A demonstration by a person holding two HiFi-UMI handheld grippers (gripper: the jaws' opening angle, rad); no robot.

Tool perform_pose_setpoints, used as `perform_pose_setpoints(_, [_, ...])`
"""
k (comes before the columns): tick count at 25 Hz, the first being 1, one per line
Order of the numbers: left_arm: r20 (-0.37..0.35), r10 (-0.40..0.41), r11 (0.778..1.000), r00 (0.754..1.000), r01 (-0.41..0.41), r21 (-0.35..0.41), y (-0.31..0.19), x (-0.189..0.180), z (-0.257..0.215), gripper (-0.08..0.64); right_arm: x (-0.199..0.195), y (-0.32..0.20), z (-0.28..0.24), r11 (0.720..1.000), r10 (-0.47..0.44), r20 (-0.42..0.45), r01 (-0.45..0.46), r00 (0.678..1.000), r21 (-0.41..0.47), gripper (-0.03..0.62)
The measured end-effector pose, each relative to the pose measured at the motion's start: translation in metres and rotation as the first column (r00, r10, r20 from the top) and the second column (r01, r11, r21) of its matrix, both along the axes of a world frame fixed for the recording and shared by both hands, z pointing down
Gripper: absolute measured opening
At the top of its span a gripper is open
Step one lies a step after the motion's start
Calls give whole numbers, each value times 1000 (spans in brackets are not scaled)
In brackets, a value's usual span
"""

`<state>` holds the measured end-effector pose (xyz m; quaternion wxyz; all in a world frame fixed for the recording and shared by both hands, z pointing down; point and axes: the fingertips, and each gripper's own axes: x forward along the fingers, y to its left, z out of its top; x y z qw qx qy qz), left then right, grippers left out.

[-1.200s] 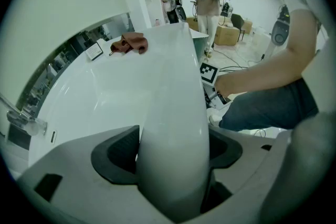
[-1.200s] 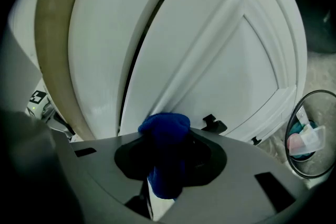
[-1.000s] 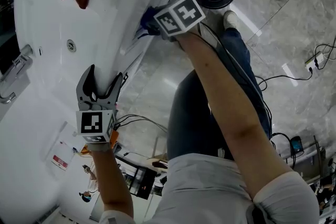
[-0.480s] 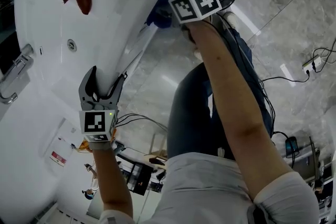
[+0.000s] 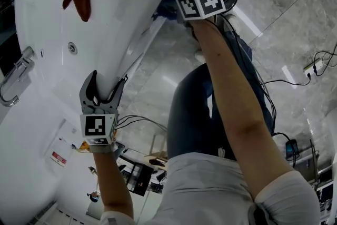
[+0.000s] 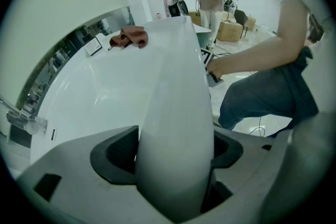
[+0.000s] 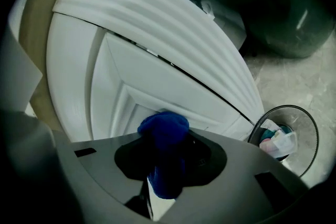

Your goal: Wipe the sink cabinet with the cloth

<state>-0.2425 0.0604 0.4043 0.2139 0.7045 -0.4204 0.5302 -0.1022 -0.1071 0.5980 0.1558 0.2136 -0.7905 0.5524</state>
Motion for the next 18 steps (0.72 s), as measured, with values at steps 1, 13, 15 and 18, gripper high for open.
perform_pose_setpoints(1, [0, 0, 1000, 1000, 0, 0, 0, 0, 0, 336, 0, 0, 6, 1000, 2, -14, -2, 1000, -3, 109])
perform_pose_setpoints(13, [11, 1, 1000, 1000, -1, -4, 0, -1, 0, 336, 1, -1, 56, 999, 5, -20, -6, 1000, -33, 109])
perform_pose_setpoints(15, [11, 2, 1000, 1000, -2, -1, 0, 0, 0, 336, 2, -1, 55, 1000, 15, -16, -16, 1000, -21, 109])
perform_pose_setpoints(18, [13, 0, 1000, 1000, 0, 0, 0, 0, 0, 336, 2, 1, 55, 997, 69, 2, -69, 998, -18, 109])
